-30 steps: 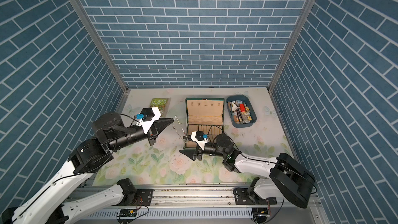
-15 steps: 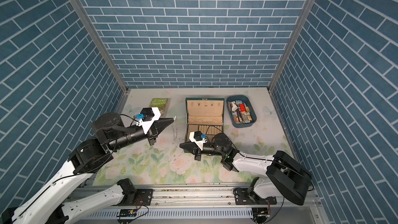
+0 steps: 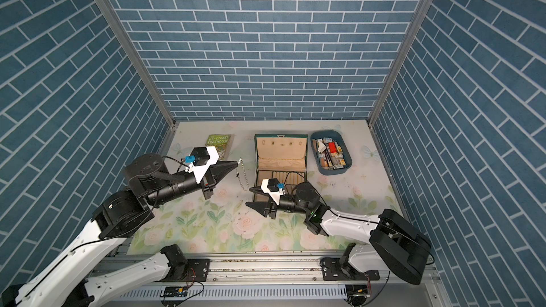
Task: Put jewelry chain into jewelry box
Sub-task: Hang the necklace on the jewelry box clasp.
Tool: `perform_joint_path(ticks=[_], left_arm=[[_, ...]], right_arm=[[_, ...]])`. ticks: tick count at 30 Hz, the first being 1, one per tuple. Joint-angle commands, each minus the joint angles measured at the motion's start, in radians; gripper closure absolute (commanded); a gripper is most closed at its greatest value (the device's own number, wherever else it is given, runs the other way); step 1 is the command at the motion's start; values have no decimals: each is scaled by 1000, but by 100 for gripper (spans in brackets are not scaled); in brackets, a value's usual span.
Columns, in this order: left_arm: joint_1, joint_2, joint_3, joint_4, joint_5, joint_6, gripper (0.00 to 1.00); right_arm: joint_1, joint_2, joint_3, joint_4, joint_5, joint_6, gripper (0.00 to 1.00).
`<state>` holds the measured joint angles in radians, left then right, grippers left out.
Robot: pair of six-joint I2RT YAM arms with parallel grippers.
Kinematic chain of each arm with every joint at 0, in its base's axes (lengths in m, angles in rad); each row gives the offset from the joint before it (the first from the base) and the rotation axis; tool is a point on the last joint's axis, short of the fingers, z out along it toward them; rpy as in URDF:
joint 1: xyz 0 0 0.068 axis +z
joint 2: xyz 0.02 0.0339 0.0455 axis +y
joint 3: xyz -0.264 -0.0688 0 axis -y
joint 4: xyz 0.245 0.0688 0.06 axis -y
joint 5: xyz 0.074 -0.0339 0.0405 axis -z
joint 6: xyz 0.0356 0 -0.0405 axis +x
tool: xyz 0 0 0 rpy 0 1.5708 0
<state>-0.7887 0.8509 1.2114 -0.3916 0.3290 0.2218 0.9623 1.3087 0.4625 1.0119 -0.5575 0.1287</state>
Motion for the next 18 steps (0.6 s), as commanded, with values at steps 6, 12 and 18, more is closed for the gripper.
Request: perform_joint_path(ticks=[6,12,18], left_arm=[[-3,-6,25,10,15,9,100],[-4,-3,21,15,15,11,100],[-4,-4,17,18,15,10,100]], right_arm=[[10,10,25,3,7,-15,44],[18,22,40,3,-16,-14,47],[19,14,40,17,-36,-2,99]])
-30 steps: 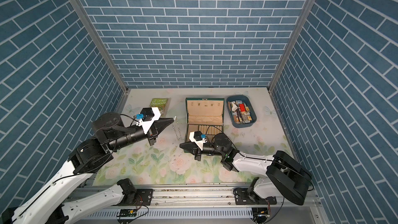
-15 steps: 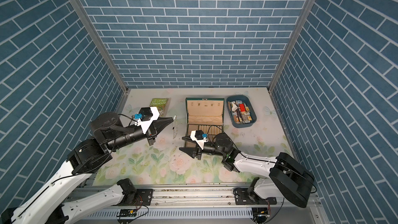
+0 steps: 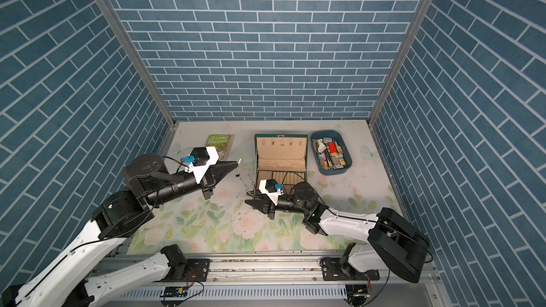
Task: Put jewelry chain into jewelry box
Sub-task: Hang the necklace on the jewelry box clasp.
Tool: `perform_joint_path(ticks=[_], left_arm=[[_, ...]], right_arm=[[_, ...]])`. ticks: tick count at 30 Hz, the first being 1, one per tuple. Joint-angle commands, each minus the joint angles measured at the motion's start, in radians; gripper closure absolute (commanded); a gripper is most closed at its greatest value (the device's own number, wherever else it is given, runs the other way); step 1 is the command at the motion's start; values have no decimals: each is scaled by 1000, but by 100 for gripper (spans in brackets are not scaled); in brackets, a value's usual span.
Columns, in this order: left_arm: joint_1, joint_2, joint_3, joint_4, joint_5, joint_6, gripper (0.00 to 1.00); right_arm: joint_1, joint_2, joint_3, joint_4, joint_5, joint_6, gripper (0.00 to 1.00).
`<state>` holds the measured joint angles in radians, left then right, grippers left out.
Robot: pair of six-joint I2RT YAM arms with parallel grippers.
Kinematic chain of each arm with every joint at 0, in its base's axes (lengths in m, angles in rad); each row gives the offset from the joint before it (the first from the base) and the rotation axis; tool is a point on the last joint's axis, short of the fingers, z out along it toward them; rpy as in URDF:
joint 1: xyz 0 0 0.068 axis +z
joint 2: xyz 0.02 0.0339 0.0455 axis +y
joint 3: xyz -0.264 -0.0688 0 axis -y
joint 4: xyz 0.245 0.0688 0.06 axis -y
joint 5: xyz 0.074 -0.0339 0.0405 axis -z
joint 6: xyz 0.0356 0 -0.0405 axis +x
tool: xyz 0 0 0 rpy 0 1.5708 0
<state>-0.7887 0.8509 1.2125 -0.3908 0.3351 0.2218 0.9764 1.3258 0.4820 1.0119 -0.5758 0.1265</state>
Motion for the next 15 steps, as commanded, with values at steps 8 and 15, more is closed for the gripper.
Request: perform_joint_path(ticks=[8,15], left_arm=[[-2,-9,18,17,5,10,100],[-2,-22,2,36,-22,1,100]], right_arm=[[6,-17,22,28,-20,12,100],[5,-53,20,-51,30,0,100]])
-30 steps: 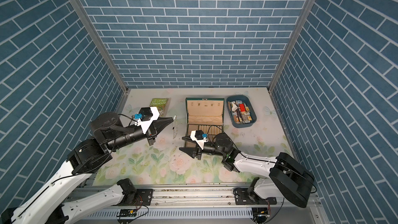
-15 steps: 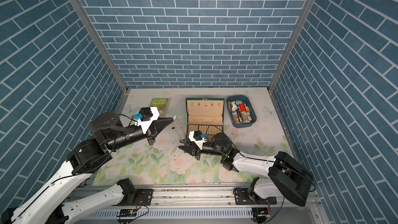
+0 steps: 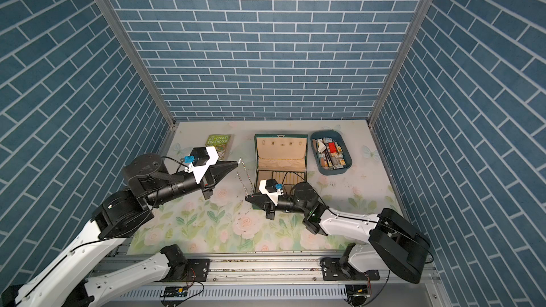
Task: Put jewelry chain into jewelry box
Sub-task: Hang the necklace on the jewelry box clasp.
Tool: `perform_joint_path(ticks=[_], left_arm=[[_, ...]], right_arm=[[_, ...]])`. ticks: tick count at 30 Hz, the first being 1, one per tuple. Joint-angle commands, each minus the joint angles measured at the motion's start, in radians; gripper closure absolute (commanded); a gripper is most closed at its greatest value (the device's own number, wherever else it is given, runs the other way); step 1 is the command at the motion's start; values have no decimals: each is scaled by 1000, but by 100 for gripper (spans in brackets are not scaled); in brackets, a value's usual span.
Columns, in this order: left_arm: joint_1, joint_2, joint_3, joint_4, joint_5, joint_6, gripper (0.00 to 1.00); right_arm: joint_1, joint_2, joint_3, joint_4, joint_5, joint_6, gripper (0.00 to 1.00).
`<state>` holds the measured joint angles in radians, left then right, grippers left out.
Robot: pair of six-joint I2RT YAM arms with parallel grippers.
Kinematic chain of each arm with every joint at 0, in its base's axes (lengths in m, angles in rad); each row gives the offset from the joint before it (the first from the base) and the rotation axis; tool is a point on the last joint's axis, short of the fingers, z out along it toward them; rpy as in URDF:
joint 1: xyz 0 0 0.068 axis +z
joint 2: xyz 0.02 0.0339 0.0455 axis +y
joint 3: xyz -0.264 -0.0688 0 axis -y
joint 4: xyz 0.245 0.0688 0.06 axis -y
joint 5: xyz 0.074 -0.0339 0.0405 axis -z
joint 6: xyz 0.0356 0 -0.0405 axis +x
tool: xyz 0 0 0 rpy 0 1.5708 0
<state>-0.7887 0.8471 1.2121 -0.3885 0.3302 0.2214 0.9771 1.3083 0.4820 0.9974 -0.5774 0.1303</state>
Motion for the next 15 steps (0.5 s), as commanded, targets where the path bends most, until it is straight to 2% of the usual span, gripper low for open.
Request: perform_joint_path(ticks=[1,15], left_arm=[[-3,-22,-8,47,-27,-4,100],[-3,-87,-278,383,-186,-165,100]], right_arm=[[5,-44,20,-60,52,-8,100],[-30,-199,-11,-256,353,-37,100]])
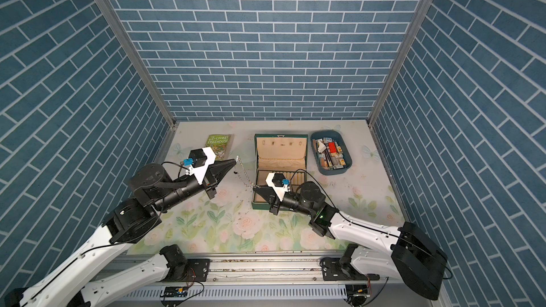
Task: Put jewelry chain into jewelry box
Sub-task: Hang the necklace on the jewelry box clasp.
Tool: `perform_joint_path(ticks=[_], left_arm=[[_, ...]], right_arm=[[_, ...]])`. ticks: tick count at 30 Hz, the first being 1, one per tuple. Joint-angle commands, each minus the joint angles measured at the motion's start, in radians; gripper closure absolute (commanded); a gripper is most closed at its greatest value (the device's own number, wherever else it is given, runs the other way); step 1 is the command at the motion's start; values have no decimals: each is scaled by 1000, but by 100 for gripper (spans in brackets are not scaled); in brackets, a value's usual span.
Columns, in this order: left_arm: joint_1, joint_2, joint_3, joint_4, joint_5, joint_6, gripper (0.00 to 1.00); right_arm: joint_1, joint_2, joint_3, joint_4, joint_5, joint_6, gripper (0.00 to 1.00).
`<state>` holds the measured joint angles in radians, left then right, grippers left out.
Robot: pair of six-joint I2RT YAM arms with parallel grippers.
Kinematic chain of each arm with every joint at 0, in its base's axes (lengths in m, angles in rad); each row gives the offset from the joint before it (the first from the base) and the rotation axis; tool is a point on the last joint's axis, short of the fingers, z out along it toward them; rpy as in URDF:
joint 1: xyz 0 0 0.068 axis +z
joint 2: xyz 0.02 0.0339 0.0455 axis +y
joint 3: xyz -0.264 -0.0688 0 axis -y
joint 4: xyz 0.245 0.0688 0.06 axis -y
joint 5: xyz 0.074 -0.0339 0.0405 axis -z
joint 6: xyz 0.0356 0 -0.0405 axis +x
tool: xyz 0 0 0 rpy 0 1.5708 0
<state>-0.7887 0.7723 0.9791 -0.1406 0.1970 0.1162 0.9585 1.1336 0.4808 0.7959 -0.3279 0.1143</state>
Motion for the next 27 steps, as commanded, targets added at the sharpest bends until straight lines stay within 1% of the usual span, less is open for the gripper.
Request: perform_joint_path(ticks=[1,5,6,10,15,18,22,27], left_arm=[[-3,-13,-69,171,-65,-77,100],[-4,-4,-147,302,-156,-145,100],[-4,-2,-160,327,-163,-155,100],[-3,15,-147,350,-102,-165,100],[-3,54,-50,262,-3,-142,100],[-4,70,-5,222,35,-132,100],[-10,80,29,196,68,-124,100],[-17,89,55,165,70,-109,100]], right_arm=[[-17,-29,-6,-67,124,-21,100],[-28,-48,4,-126,187,-21,100],[-32,-53,3,-134,188,-21,100],[-35,-62,-34,-86,134,-12,100],[-35,-66,-99,62,70,44,100],[-35,-62,-113,118,38,64,100],[-36,-53,-113,153,8,81,100],[-33,-32,-108,178,-19,93,100]])
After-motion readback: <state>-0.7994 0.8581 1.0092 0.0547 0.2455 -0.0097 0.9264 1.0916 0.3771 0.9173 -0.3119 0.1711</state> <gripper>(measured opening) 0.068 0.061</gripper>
